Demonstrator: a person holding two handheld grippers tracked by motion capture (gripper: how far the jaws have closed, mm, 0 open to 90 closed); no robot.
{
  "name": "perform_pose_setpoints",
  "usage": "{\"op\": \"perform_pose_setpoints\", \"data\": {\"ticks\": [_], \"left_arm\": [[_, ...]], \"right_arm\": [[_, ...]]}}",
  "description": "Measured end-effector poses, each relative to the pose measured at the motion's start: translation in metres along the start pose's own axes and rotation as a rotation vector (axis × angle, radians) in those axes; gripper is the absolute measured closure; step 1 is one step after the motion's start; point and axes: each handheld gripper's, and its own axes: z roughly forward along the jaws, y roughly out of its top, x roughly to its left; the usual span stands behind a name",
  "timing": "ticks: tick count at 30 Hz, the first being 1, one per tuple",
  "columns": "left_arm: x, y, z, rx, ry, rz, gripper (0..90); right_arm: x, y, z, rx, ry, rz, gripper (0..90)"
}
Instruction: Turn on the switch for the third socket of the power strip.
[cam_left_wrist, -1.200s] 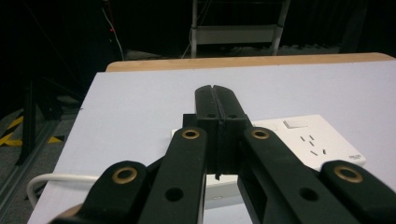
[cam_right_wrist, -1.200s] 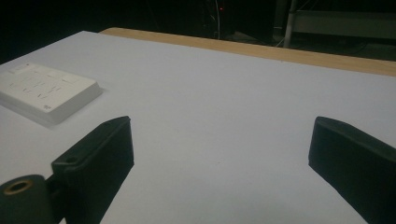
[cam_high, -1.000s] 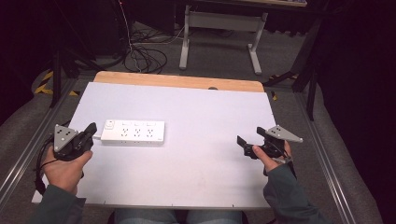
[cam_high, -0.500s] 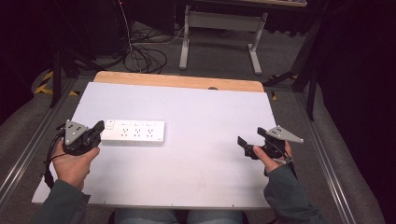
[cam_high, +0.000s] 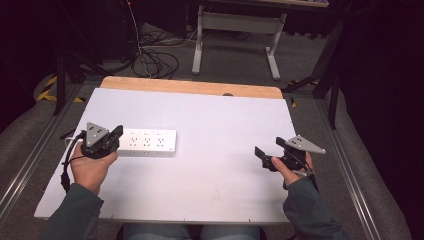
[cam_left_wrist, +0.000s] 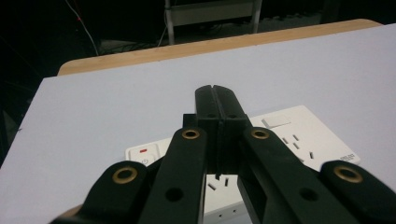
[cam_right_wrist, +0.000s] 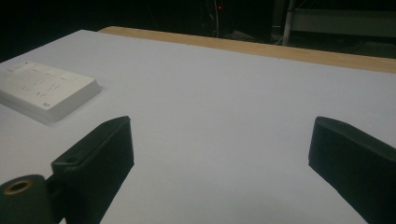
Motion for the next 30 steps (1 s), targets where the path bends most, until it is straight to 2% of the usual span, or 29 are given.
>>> {"op": "perform_pose_setpoints", "data": {"ticks": [9,21,30], "left_arm": [[-0.006,0.003,0.011,0.023,-0.021,0.028,90.0],[-0.02,0.007,0.036,0.068,-0.052,0.093,90.0],[-0.027,0.007,0.049,0.099,-0.074,0.105,90.0]], "right_arm": [[-0.001,-0.001,-0.002,0.002,-0.005,-0.002,7.3],[0.0,-0.001,-0.002,0.002,-0.003,-0.006,7.3],[0.001,-0.001,-0.001,0.003,0.003,-0.007,7.5]]}}
